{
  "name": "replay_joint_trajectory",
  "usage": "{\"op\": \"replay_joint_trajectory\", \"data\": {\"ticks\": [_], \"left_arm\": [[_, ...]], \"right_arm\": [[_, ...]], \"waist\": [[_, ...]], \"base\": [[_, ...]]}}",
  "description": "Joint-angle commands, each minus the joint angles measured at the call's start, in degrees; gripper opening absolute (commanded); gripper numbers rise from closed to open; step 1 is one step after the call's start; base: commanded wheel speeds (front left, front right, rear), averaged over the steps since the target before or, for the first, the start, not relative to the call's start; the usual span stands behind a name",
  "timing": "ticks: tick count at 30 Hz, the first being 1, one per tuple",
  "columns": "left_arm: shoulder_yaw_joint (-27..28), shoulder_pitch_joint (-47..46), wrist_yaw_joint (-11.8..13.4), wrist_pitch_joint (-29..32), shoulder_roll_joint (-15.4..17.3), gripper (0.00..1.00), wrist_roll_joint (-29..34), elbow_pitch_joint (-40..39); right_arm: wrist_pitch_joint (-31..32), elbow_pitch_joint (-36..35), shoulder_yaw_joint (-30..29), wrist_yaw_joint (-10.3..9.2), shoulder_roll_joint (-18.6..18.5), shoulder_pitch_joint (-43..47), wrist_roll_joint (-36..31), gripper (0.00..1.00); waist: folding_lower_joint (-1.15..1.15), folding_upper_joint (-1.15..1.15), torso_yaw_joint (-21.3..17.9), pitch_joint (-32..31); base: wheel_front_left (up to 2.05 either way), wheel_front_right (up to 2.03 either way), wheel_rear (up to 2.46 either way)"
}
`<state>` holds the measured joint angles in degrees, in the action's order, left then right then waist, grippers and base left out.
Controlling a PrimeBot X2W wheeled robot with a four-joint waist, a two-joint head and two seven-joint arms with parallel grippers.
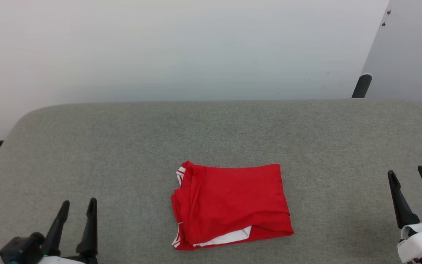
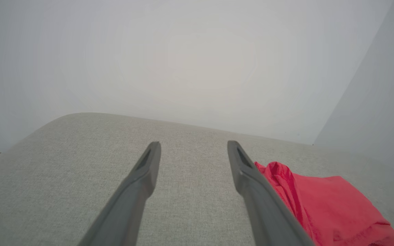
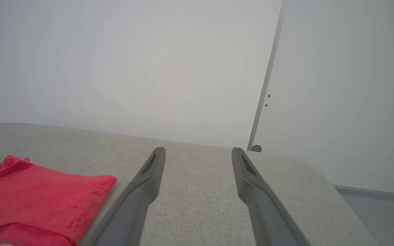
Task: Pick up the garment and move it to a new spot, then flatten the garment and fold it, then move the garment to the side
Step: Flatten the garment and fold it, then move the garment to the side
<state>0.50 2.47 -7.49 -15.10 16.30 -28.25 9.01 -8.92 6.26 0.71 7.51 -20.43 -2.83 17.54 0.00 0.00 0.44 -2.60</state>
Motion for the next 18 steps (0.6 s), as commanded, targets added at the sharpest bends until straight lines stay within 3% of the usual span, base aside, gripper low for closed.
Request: {"op": "replay_joint_trajectory", "data": {"ticks": [1,18], "left_arm": [[0.28,0.47,0.02,-0.02,-0.31,1.00,0.38,-0.29],[0.57,0.78,0.02,-0.02,-0.99,1.00,1.74,-1.18]], "right_arm": [[-0.37,-0.28,-0.26,-0.06,0.37,0.70,-0.19,1.00],[0.48,-0.50,-0.34,-0.06,1.44,1.17,-1.76,1.00]], "waist": [[0.00,0.00,-0.02,-0.04],[0.00,0.00,1.87,-0.39]], "base": [[0.00,0.00,0.00],[0.00,0.00,0.00]]}}
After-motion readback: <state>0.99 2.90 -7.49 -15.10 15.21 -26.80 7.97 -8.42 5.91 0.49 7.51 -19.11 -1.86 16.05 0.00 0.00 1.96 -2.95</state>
